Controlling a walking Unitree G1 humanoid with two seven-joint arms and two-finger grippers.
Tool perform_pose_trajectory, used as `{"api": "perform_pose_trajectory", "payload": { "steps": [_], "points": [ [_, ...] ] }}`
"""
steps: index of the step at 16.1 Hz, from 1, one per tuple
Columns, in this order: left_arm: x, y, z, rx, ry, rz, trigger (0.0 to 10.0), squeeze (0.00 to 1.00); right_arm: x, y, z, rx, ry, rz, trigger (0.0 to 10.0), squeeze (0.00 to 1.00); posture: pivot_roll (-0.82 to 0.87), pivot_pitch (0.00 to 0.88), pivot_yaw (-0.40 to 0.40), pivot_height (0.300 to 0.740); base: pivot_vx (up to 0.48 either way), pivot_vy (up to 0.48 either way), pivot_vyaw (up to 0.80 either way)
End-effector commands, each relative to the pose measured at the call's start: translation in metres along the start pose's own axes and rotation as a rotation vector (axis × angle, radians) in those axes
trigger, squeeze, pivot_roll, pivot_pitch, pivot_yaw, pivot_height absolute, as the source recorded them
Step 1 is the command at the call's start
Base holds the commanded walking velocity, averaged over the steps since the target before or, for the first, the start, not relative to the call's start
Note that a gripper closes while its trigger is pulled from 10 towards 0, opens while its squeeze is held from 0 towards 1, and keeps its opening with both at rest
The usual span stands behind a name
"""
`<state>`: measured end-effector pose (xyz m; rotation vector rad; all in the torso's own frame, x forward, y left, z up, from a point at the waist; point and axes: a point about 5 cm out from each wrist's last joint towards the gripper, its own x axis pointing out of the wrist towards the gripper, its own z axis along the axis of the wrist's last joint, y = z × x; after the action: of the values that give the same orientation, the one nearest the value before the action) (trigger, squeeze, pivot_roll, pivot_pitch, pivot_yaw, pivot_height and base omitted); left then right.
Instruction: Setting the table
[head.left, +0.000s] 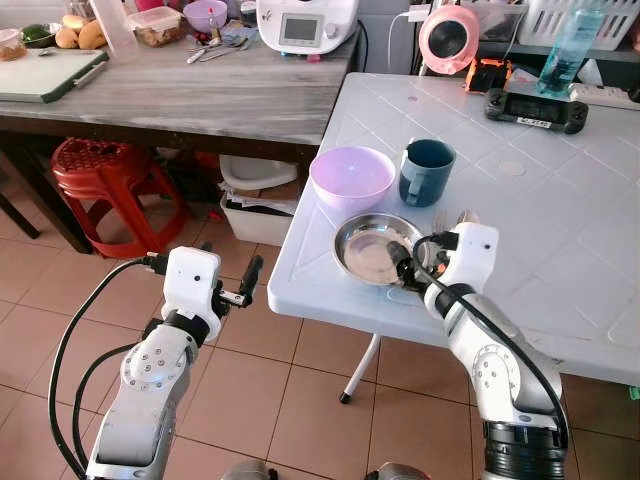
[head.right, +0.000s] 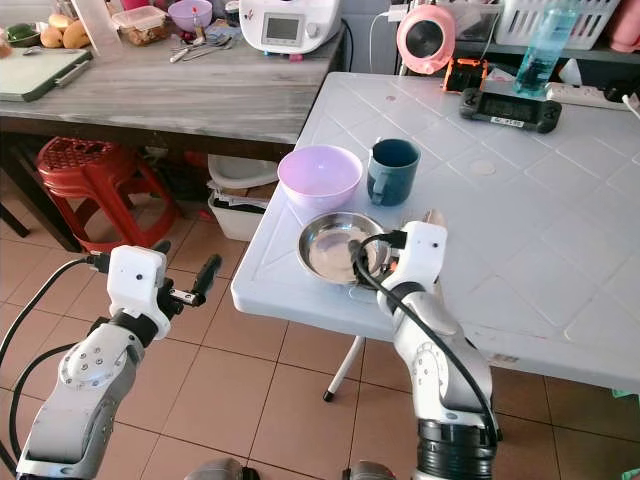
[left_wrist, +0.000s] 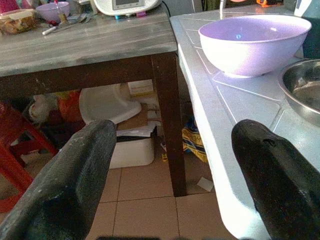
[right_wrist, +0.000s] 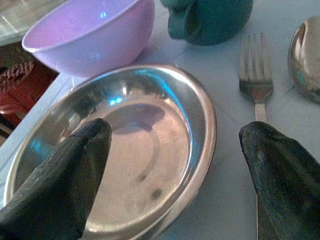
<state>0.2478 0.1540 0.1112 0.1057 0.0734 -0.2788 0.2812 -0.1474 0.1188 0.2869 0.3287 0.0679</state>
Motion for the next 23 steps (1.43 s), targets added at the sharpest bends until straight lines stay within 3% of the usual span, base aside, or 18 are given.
{"api": "perform_pose_trajectory", "payload": {
  "steps": [1, 4, 5, 6, 7, 16, 23],
  "points": [
    [0.0, -0.001, 0.005, 0.009, -0.011, -0.011, 10.0, 0.0, 0.0, 0.003, 0.005, 0.007, -0.017, 0.002, 10.0, 0.0, 0.0, 0.033, 0.056, 0.74, 0.0, 0.0, 0.0],
    [0.0, -0.001, 0.005, 0.007, -0.01, -0.013, 10.0, 0.0, 0.004, 0.002, 0.0, 0.025, 0.013, -0.01, 9.7, 0.0, 0.0, 0.042, 0.054, 0.74, 0.0, 0.0, 0.0],
    [0.0, -0.001, 0.005, 0.009, -0.009, -0.014, 10.0, 0.0, 0.005, 0.004, 0.0, 0.031, 0.025, -0.002, 4.4, 0.0, 0.01, 0.044, 0.054, 0.74, 0.0, 0.0, 0.0],
    [0.0, -0.001, 0.005, 0.01, -0.008, -0.015, 10.0, 0.0, 0.005, 0.005, 0.0, 0.03, 0.031, 0.007, 2.6, 0.0, 0.01, 0.047, 0.055, 0.74, 0.0, 0.0, 0.0],
    [-0.001, -0.001, 0.005, 0.008, -0.004, -0.015, 10.0, 0.0, 0.007, 0.007, -0.001, 0.032, 0.051, 0.024, 0.0, 0.0, 0.01, 0.05, 0.055, 0.74, 0.0, 0.0, 0.0],
    [0.001, 0.0, 0.006, 0.012, -0.003, -0.012, 10.0, 0.0, 0.01, 0.009, -0.011, 0.066, 0.14, 0.036, 0.0, 0.0, 0.01, 0.049, 0.059, 0.74, 0.0, 0.0, 0.0],
    [0.001, 0.0, 0.006, 0.01, -0.004, -0.012, 10.0, 0.0, 0.008, 0.002, -0.02, 0.237, 0.215, -0.006, 0.0, 0.0, 0.01, 0.045, 0.059, 0.74, 0.0, 0.0, 0.0]
  ]
}}
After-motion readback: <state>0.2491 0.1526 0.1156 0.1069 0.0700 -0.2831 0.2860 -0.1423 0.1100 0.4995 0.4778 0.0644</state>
